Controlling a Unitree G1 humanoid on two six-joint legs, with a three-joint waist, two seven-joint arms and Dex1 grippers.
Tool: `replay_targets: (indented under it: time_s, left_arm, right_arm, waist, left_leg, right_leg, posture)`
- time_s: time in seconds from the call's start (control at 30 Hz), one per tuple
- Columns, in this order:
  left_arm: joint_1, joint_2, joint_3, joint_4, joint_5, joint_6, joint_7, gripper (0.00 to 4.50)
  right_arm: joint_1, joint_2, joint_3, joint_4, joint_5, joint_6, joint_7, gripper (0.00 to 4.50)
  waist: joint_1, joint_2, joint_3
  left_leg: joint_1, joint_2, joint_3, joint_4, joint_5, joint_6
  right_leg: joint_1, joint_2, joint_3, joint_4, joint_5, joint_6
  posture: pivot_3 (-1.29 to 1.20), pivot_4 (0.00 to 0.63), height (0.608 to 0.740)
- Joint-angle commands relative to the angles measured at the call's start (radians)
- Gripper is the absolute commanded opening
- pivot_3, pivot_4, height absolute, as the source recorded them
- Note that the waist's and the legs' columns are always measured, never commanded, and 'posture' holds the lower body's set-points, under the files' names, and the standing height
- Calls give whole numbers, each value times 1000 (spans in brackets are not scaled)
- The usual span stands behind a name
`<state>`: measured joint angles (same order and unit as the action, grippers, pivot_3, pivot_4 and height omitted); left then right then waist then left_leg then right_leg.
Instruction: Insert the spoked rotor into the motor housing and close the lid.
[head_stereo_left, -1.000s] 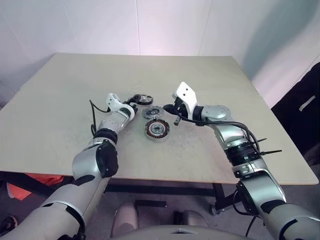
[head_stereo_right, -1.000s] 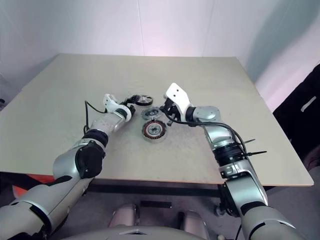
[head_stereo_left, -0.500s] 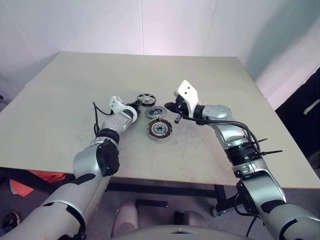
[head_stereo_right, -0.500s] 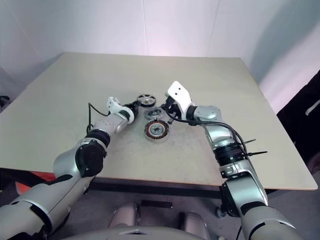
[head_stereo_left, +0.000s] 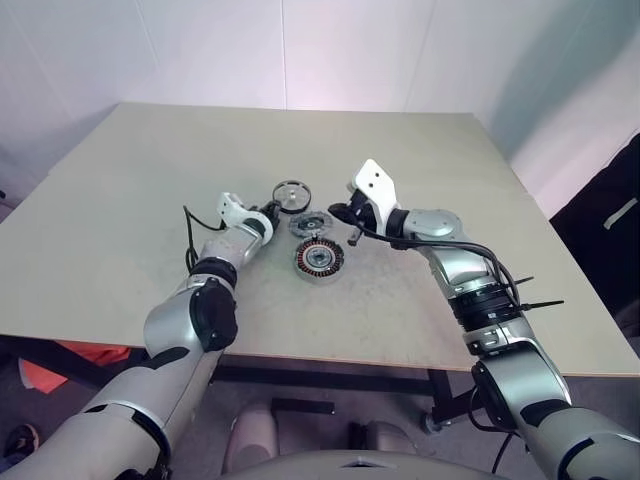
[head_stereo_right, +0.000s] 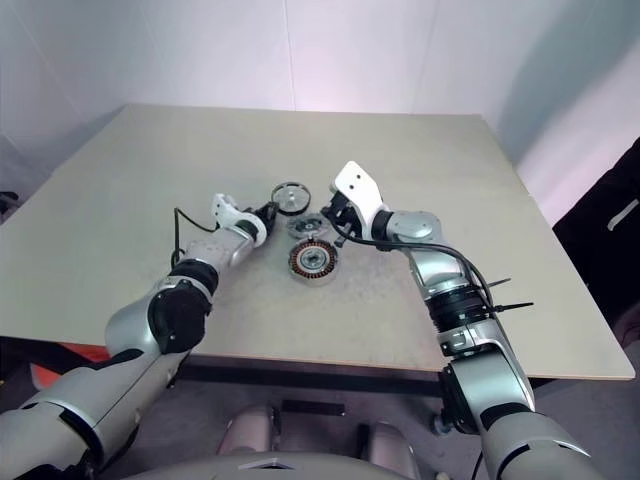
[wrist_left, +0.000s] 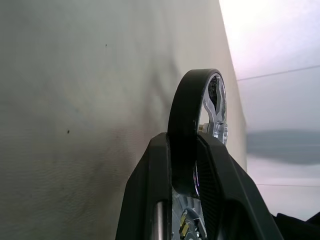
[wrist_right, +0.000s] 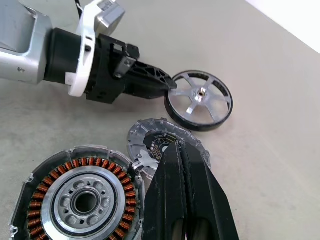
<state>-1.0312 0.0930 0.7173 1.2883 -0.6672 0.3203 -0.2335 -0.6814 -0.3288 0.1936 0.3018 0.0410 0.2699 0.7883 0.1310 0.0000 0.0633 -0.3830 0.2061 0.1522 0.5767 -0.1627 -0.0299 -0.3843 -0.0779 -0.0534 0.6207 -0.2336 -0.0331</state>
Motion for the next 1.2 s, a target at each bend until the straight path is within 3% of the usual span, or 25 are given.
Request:
replay_targets:
  time_s: [0.03,0.13,0.23,0.37,0.6,0.77,1.2]
  left_arm:
    - [-16,33,52,-51,-73,26,-83,363]
    - [1,58,67,-76,-104,88,-105,363]
    - [36,76,20,-139,-100,259,-114,363]
    - [239,95,-92,-515,-182,720,-113,363]
    - [396,59,-41,-893,-377,1109,58,363]
    - [403,16,13,-969,-441,1172,148,363]
    - [467,-48,-41,-1018,-409,1203,270,363]
  right_arm:
    - [-18,-3,-39,-21,18,-12,-22,0]
    - [-13,-12,-56,-23,17,-1,-40,0]
    - [-3,-30,-69,-20,5,3,-61,0]
    - [-7,-45,-122,66,-33,-14,-206,0]
    - [15,-70,-124,151,-88,-26,-309,0]
    - [35,-64,-118,146,-92,-30,-315,0]
    - [44,-67,-127,129,-92,-26,-325,0]
  waist:
    - [0,0,0]
    - [-1,0,0]
    - [-1,0,0]
    - [-6,0,0]
    - [-7,0,2]
    - [-8,0,2]
    - [-8,0,2]
  left_leg:
    - [0,0,0,0,0,0]
    - [0,0,0,0,0,0]
    - [0,0,0,0,0,0]
    - [0,0,1,-1,0,-1]
    - [-1,0,3,-1,0,-1]
    - [0,0,3,0,0,-1]
    - [0,0,2,0,0,-1]
  right_leg:
    - [0,0,0,0,0,0]
    - [0,0,0,0,0,0]
    - [0,0,0,0,0,0]
    - [-1,-1,0,0,0,0]
    - [-2,0,0,1,0,0]
    - [-1,0,0,1,0,0]
    - [-1,3,0,-1,0,0]
  posture:
    - [0,0,740]
    - [0,0,740]
    - [0,0,740]
    - [0,0,740]
    - [0,0,740]
    - [0,0,740]
    - [0,0,740]
